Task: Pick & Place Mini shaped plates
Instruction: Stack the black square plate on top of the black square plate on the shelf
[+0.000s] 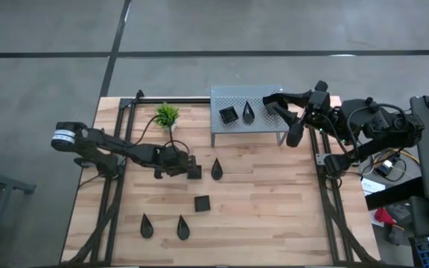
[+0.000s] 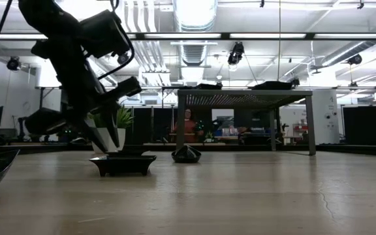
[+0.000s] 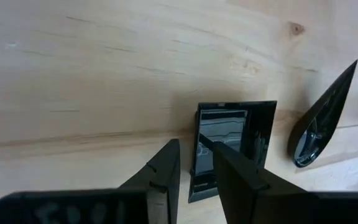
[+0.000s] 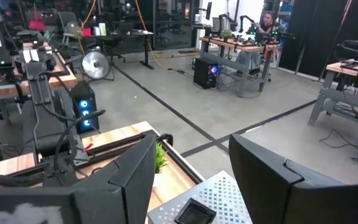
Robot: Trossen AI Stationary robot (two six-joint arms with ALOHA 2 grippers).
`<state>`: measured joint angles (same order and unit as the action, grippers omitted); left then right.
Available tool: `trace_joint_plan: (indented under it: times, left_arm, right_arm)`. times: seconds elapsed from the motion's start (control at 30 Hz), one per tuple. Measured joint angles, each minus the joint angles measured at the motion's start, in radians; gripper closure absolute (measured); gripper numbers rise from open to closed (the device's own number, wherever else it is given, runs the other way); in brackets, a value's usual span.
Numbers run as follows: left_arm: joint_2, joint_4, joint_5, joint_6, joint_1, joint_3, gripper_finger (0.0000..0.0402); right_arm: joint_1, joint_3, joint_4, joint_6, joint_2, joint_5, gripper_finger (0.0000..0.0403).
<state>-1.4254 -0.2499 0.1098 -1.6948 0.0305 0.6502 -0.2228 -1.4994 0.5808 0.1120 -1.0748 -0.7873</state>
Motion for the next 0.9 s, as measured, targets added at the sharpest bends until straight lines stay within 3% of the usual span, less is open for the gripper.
trace_joint_plan:
  times: [0.47, 0.77, 0.9]
  left_arm:
    - [-0.035, 0.049, 0.0, -0.009, 0.0, 0.0, 0.0317]
    - [-0.035, 0.049, 0.0, -0.009, 0.0, -0.001, 0.0389]
    - [-0.035, 0.06, 0.0, -0.008, 0.0, -0.001, 0.0399]
  right_arm:
    - [0.001, 0.0, -0.013, -0.004, 0.0, -0.001, 0.0202]
    - [0.001, 0.0, -0.014, -0.011, 0.0, -0.001, 0.0202]
    - [0.001, 0.0, -0.014, -0.011, 0.0, -0.001, 0.0202]
